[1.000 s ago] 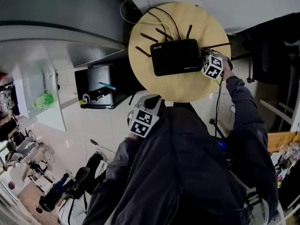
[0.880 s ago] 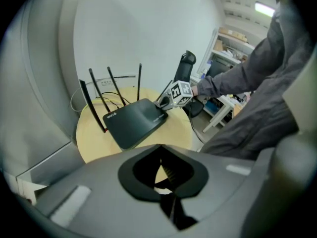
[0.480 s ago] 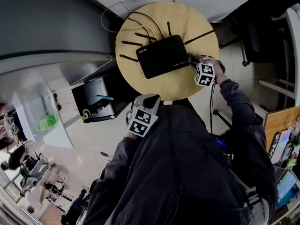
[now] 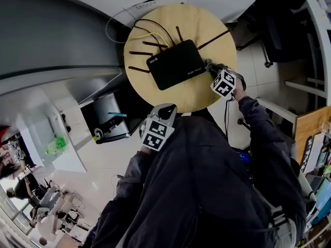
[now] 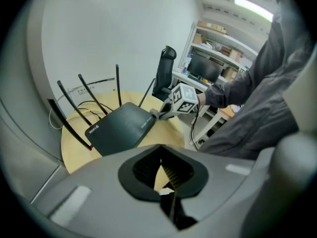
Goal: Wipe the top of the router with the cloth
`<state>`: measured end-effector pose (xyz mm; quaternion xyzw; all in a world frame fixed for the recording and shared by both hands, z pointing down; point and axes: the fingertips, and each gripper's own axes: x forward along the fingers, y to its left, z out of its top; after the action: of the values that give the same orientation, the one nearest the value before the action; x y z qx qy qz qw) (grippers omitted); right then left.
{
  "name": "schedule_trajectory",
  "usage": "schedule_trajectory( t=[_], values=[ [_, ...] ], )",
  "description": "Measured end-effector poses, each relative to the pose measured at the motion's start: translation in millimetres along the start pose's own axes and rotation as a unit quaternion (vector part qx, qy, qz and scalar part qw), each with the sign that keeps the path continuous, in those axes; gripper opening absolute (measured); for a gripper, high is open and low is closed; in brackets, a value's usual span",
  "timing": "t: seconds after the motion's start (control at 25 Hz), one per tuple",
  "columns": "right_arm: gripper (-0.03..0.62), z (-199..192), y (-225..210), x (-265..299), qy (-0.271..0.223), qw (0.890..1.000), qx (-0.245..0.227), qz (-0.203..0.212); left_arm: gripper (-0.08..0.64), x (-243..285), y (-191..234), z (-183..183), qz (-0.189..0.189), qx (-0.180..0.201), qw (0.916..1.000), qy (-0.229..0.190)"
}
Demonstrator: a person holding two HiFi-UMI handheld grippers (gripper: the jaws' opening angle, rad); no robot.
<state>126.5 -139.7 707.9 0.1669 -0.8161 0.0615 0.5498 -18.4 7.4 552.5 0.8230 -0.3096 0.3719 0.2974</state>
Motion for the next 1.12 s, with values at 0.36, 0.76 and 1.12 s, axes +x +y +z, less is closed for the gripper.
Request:
schedule_trajectory(
  t=[0.36,0.76,1.12],
  values=[
    [0.035,70,143,-23,-0.088,0.99,0.031,0.105,0.0,-12,5,-16,-0.006,0.0,1.0,0.002],
    [0.035,161,213,32,-0.082,0.979,0.051,0.177,0.0,-44,27,-49,0.011,-0.011,0.9999,0.0],
    [0.035,161,187,55,-0.075,0.957,0.219,0.176,0.0,-61,41,-65,0.026,-0.031,0.9991,-0.011]
  ],
)
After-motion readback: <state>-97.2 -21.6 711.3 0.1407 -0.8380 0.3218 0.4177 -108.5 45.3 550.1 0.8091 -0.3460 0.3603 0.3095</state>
